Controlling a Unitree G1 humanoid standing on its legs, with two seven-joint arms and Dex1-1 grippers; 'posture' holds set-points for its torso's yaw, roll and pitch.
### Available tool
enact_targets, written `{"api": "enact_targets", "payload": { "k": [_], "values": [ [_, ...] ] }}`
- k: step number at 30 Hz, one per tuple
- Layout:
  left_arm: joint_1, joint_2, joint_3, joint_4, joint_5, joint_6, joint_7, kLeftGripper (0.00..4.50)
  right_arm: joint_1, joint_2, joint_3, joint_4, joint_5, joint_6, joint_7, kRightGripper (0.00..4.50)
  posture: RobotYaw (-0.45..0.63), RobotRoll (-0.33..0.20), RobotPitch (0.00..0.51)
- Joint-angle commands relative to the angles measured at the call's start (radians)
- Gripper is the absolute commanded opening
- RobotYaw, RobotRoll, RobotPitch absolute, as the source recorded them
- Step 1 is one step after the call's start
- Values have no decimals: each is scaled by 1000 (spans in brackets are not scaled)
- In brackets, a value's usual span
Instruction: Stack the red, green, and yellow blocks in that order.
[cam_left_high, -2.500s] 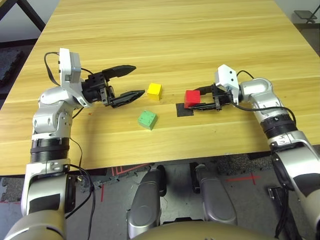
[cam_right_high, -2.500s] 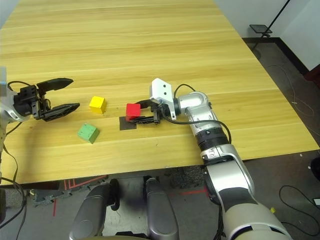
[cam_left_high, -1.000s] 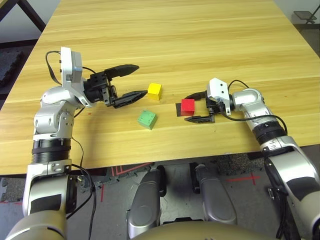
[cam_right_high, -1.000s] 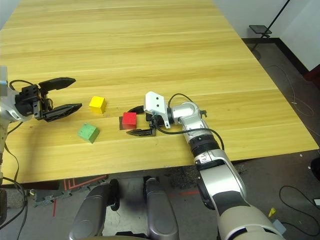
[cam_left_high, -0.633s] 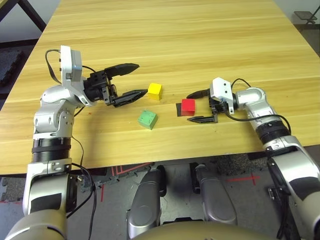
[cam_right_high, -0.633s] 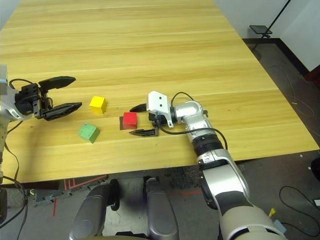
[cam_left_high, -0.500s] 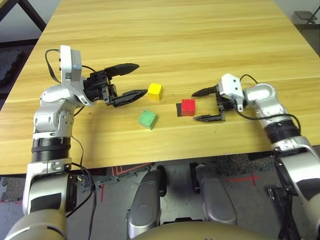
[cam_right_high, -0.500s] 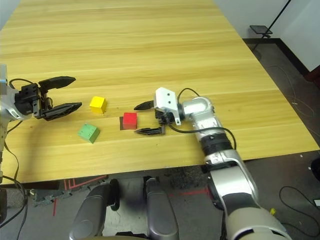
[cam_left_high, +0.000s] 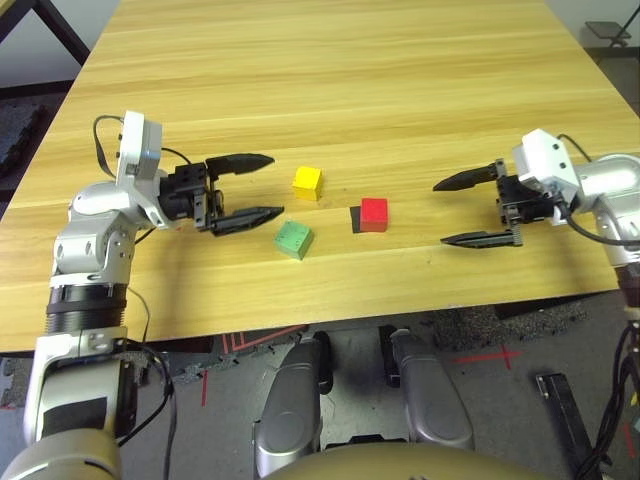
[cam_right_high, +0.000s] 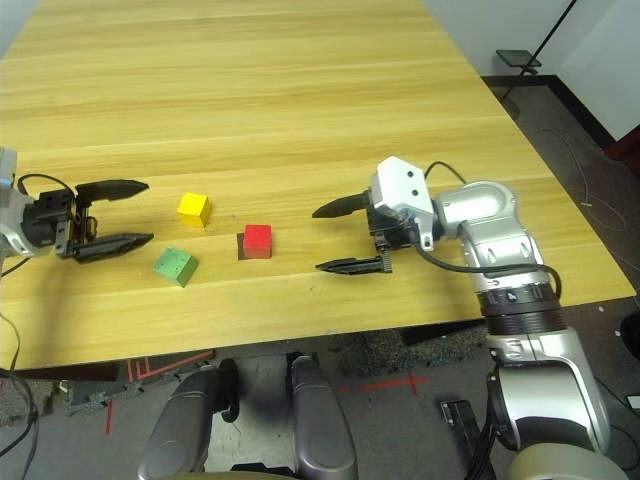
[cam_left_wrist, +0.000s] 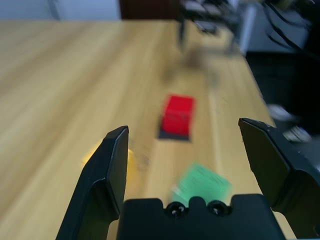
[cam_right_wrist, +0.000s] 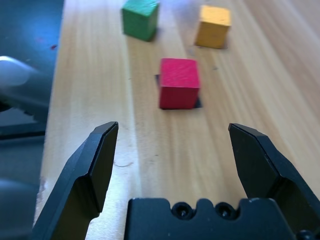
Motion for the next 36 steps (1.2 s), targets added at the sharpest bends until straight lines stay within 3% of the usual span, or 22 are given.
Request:
{"api": "enact_targets", "payload": {
  "k": [1,36],
  "values": [
    [29,4,-34,27,46,-81,-43,4500,11,-5,-17,-4,8,2,-24,4466,252,22,236],
    [-102,-122,-182,356,169,-393,-83,4500,45,3,-13,-53,30,0,-87,4466,206,3,218]
  ]
}}
